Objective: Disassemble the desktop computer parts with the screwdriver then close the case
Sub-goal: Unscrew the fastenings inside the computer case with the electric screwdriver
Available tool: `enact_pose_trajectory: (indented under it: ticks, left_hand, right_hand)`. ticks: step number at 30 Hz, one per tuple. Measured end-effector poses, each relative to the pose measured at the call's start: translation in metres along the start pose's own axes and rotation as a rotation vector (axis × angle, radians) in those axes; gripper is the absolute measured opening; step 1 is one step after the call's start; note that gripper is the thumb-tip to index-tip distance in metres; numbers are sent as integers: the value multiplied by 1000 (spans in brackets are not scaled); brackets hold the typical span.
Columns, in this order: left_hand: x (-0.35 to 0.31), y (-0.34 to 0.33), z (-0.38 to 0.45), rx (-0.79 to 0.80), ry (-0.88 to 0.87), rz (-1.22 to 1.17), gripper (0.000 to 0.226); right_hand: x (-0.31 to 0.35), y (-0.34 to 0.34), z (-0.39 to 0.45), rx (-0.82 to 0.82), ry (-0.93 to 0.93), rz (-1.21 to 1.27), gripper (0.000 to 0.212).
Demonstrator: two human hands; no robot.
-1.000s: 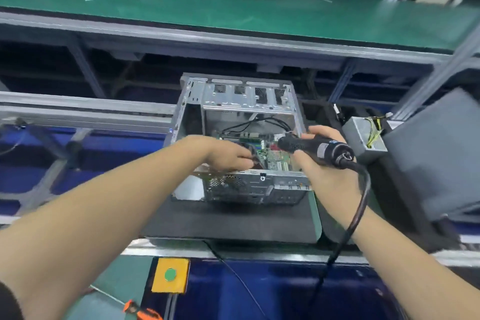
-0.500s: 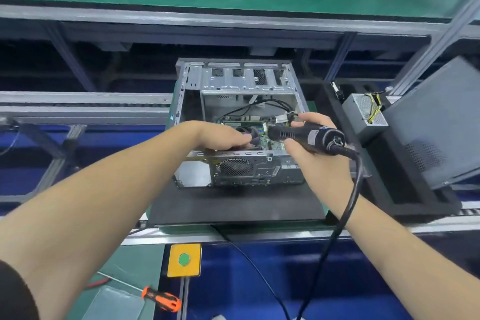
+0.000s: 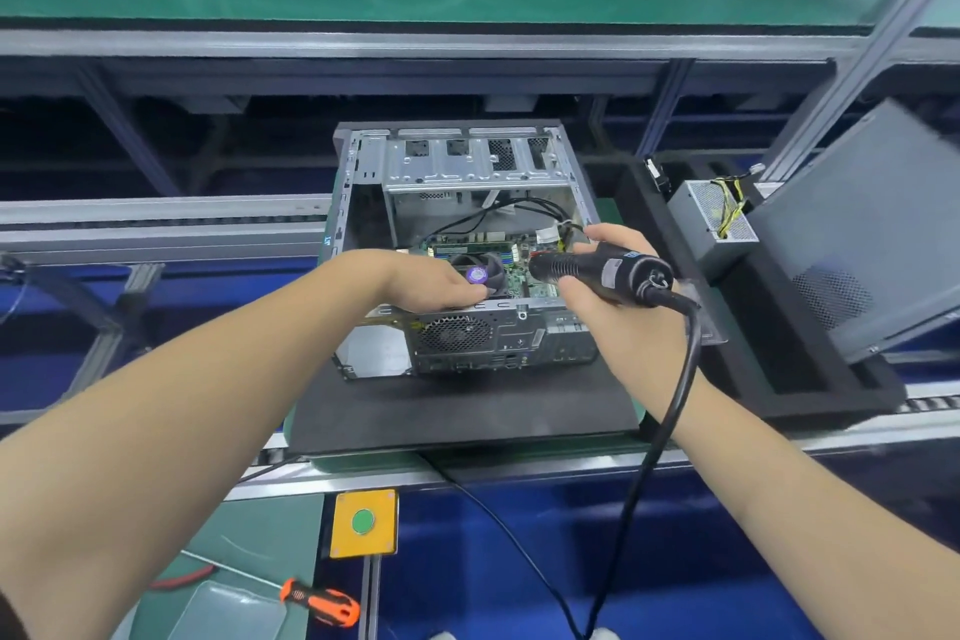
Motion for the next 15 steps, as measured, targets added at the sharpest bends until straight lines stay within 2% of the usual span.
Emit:
enact_pose_trajectory:
  ticks: [4,8,15]
  left_hand:
    - [5,-2,2,-24,-5,-8,69]
    - [5,-3,1,-30,20,-42,76]
    - [4,-8,-3,-71,37,-96,68]
  right_hand:
    - [0,-2,0,2,1,4,48]
    - [-1,-5,0,13,-14,-3,48]
    - [10,1,6,7,16,-17,48]
Point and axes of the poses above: each hand's wrist, its own z-axis towards the middle knuckle, its own y-axis out of the back of the hand, x = y × z, the point moved 7 cm from there along z, towards the middle knuckle
